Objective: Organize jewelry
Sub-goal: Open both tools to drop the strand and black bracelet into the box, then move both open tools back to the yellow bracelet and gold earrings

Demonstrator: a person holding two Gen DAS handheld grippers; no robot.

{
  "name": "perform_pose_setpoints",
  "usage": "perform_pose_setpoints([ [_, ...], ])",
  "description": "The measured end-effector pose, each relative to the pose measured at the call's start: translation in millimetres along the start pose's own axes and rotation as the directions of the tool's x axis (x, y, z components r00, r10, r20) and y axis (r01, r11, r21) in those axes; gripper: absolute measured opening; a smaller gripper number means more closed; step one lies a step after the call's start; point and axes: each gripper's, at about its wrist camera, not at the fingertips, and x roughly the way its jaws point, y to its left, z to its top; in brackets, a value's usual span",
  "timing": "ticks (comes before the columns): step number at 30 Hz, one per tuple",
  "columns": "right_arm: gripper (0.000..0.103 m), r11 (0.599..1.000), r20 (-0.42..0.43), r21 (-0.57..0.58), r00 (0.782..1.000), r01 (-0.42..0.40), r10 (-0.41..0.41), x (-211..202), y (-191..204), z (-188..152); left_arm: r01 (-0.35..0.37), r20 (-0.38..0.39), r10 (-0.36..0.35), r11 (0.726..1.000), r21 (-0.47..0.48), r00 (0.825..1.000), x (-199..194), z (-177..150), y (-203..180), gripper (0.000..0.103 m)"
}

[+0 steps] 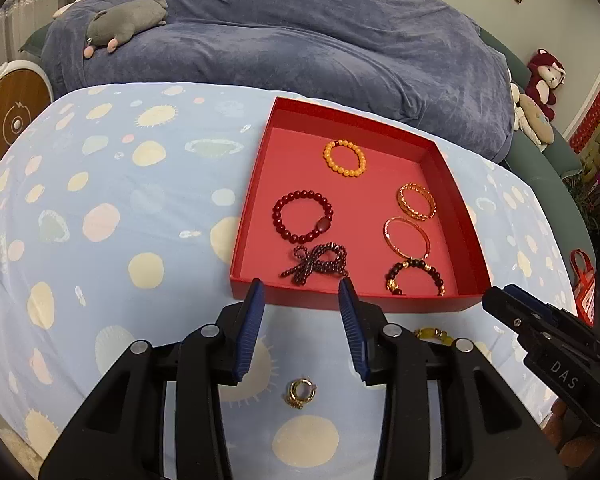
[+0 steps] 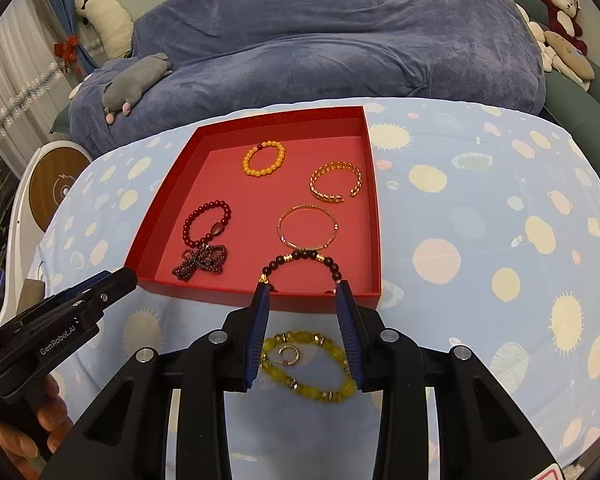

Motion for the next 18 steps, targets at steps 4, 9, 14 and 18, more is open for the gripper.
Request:
perform_pose_setpoints([
  [4, 0.034, 1.0, -0.014, 0.009, 1.0, 0.008, -0.008, -5.4, -4.4, -16.7, -0.011, -0.021, 0.011, 1.0, -0.011, 1.0, -3.6, -17.5, 9.7, 0.039],
  [9, 0.034, 1.0, -0.043, 0.016, 0.999, 0.016, -0.015, -8.3, -9.6, -41.8, -0.02, -0.052, 0.02, 1.0, -0.011, 0.998, -6.7, -45.6, 19.2, 0.039],
  [14, 0.034, 1.0, -0.076, 0.013, 0.997, 0.021, -0.02, -7.4, -11.0, -64.6, -0.028, -0.078, 0.03, 0.999, 0.021, 0.997, -8.0, -74.0, 20.7, 0.039],
  [18, 0.034, 1.0, -0.096, 0.019, 0.995, 0.019, -0.017, -6.2, -11.6, -76.9, -0.021, -0.098, 0.023, 1.0, 0.018, 0.995, -7.0, -88.0, 21.1, 0.039],
])
